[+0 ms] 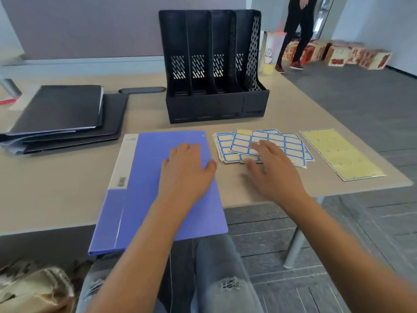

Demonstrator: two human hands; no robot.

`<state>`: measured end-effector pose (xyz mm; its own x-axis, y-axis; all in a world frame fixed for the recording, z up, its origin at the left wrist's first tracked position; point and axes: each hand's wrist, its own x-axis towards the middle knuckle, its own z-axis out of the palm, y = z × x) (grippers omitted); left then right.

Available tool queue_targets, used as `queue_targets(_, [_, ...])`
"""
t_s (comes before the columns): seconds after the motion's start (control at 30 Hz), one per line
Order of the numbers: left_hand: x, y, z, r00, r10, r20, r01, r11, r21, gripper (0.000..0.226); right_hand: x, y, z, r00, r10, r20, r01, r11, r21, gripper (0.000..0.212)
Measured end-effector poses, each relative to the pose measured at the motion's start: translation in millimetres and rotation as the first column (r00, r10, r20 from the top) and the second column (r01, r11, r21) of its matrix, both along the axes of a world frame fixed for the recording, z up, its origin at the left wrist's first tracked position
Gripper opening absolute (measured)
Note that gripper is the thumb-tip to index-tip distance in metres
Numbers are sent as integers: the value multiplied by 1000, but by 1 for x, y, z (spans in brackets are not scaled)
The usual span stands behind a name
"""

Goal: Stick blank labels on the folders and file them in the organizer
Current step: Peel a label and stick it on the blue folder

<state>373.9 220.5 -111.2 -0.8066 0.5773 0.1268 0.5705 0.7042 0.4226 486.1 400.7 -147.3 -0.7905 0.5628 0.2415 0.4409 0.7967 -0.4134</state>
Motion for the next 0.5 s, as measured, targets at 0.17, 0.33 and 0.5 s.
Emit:
queue_targets(0.17, [-9,88,15,993,-112,28,112,994,2,40,10,50,-5,994,-43,98,39,998,45,51])
queue_targets(0.33, [-42,146,7,981,-196,16,196,968,-157,39,15,62,-17,996,-49,70,46,998,42,64])
queue_targets(0.5, [-67,163,-10,969,-246,-38,224,927,-301,52,13,65,-24,996,-51,70,47,997,65,63])
